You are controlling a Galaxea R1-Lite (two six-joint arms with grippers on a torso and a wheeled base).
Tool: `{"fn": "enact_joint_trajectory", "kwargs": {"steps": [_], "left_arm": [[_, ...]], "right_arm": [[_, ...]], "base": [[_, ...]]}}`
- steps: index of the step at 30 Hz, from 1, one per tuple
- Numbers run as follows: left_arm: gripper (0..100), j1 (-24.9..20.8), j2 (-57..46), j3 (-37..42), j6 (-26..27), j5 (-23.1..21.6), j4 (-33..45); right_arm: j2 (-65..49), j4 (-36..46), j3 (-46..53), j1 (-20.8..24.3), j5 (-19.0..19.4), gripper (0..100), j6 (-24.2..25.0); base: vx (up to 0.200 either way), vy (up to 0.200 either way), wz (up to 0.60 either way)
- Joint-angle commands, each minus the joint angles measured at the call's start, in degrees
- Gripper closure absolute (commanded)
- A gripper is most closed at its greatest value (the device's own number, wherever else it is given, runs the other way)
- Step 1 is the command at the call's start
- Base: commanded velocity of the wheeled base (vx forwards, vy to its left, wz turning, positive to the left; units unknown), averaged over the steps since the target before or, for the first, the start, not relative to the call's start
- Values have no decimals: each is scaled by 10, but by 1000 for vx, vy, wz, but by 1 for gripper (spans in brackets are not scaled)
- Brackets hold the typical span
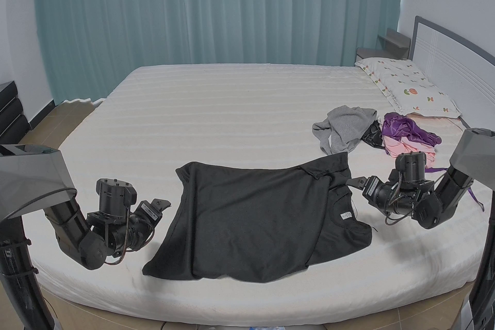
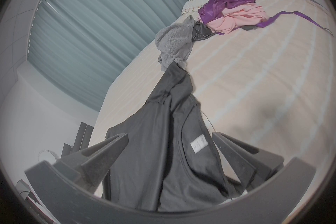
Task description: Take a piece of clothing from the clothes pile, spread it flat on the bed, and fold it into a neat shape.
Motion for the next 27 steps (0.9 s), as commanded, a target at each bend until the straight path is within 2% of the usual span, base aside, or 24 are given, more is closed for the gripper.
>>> {"fn": "enact_joint_trajectory", "kwargs": {"steps": [1,8,20,27], "left_arm": [[0,-17,-17,60,-2,0,-7],[0,-18,-14,89,6,5,-7],[0,-19,37,67,32,19,-8],[0,-17,124,-18,80,92,-3]], "right_arm": [[-81,-18,88,4,4,0,4],[-87,-38,135,9,0,0,7],[-79,-40,148,4,-4,0,5],[-71,-40,146,3,-4,0,3]], "base": [[-200,0,0],[-200,0,0],[0,0,0],[0,0,0]]}}
